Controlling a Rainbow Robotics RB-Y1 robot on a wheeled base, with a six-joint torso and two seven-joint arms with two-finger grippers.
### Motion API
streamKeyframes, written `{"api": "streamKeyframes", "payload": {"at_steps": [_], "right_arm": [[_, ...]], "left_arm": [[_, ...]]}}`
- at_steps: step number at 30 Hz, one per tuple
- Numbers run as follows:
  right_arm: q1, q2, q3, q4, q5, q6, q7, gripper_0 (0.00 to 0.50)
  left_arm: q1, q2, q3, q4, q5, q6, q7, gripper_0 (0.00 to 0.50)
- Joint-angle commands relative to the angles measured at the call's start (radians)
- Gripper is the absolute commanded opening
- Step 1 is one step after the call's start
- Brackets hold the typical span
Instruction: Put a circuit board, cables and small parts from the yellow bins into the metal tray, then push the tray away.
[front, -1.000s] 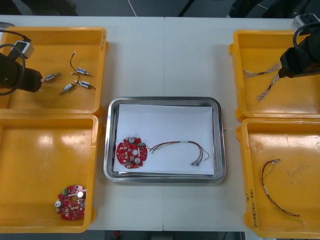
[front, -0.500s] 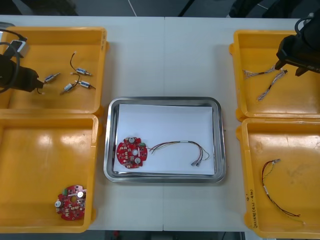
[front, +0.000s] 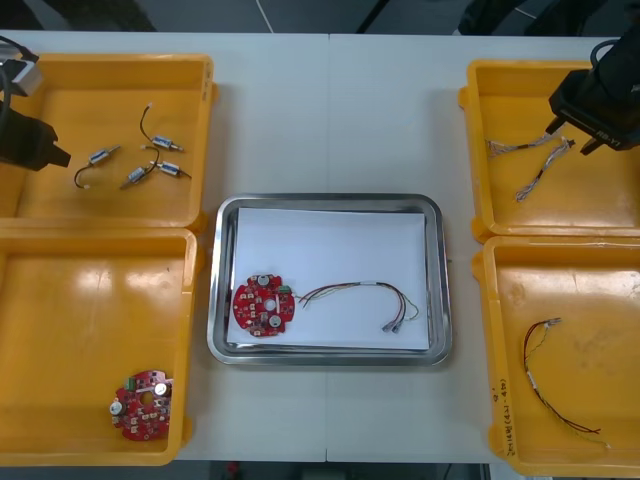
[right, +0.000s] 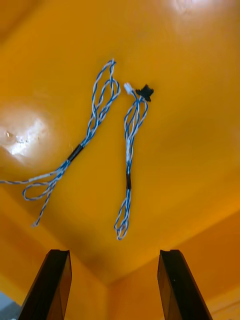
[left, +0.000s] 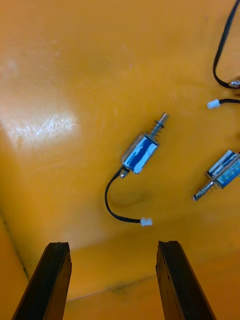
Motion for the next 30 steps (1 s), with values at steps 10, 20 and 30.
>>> {"api": "streamKeyframes", "payload": {"at_steps": [10, 20, 30], "right_arm": [[-0.067, 0.013, -0.021, 0.166, 0.041, -0.181, -0.028, 0.500], [-0.047, 0.040, -0.021, 0.254, 0.041, -0.268, -0.043, 0.500], [0.002, 0.056, -0.021, 0.254, 0.034, -0.303, -0.051, 0.500]], "left_arm": [[-0.092, 0.054, 0.026, -0.050, -0.090, 0.174, -0.318, 0.500], [-0.100, 0.054, 0.026, -0.050, -0.092, 0.185, -0.335, 0.500], [-0.101, 0.054, -0.013, -0.048, -0.096, 0.153, -0.352, 0.500]]}}
